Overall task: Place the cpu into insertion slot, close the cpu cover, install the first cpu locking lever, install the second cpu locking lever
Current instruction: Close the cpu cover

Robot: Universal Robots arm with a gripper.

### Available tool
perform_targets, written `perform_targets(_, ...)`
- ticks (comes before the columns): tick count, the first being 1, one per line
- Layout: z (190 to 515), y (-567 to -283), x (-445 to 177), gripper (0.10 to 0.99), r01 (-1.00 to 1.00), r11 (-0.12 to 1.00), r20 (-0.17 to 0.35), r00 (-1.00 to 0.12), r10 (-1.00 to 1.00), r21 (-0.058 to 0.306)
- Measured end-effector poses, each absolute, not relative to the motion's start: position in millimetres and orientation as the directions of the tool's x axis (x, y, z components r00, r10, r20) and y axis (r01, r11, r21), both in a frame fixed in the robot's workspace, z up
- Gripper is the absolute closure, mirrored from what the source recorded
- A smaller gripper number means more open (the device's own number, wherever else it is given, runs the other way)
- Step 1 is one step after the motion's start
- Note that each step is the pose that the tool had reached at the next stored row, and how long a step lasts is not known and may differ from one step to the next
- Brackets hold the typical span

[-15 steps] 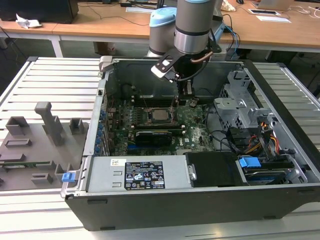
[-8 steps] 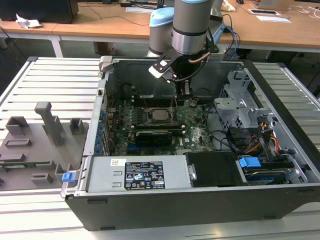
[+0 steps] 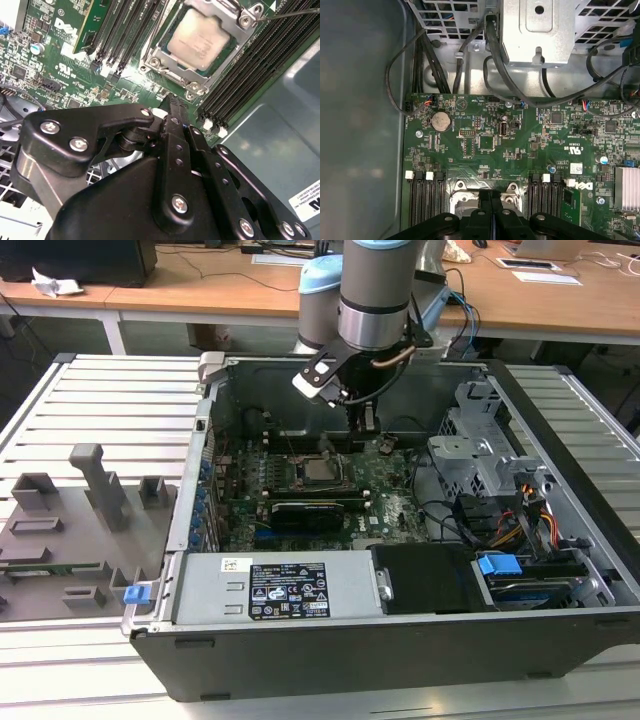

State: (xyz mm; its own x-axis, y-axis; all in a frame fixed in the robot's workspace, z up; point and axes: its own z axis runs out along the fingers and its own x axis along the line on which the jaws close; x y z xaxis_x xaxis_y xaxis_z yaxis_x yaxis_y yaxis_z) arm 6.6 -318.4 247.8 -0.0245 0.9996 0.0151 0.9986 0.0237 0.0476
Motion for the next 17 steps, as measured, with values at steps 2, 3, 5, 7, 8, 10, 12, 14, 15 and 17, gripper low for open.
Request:
perform_targets(2, 246.9, -318.4, 5.2, 0.98, 0.999, 0.024, 0.015, -0.025, 1.0, 0.047)
perform_targets(3, 246.0, -318.4, 3.6, 0.98, 0.999, 0.024, 0.015, -0.025, 1.0, 0.048)
perform_targets(5, 244.4, -318.4, -0.3, 0.98, 0.999, 0.024, 0.015, -0.024, 1.0, 0.048)
perform_targets(7, 243.6, -318.4, -2.8, 0.98, 0.999, 0.024, 0.015, -0.024, 1.0, 0.047)
perform_targets(8, 243.2, -318.4, -3.5, 0.98, 0.999, 0.024, 0.015, -0.024, 1.0, 0.048)
perform_targets(10, 242.1, -318.4, -5.2, 0.98, 0.999, 0.024, 0.015, -0.025, 1.0, 0.048)
perform_targets(12, 241.0, -318.4, -6.6, 0.98, 0.999, 0.024, 0.015, -0.025, 1.0, 0.047)
perform_targets(14, 239.7, -318.4, -7.8, 0.98, 0.999, 0.024, 0.015, -0.024, 1.0, 0.048)
perform_targets(15, 239.1, -318.4, -8.0, 0.98, 0.999, 0.024, 0.015, -0.024, 1.0, 0.048)
perform_targets(17, 238.4, -318.5, -8.8, 0.98, 0.999, 0.024, 0.015, -0.024, 1.0, 0.047)
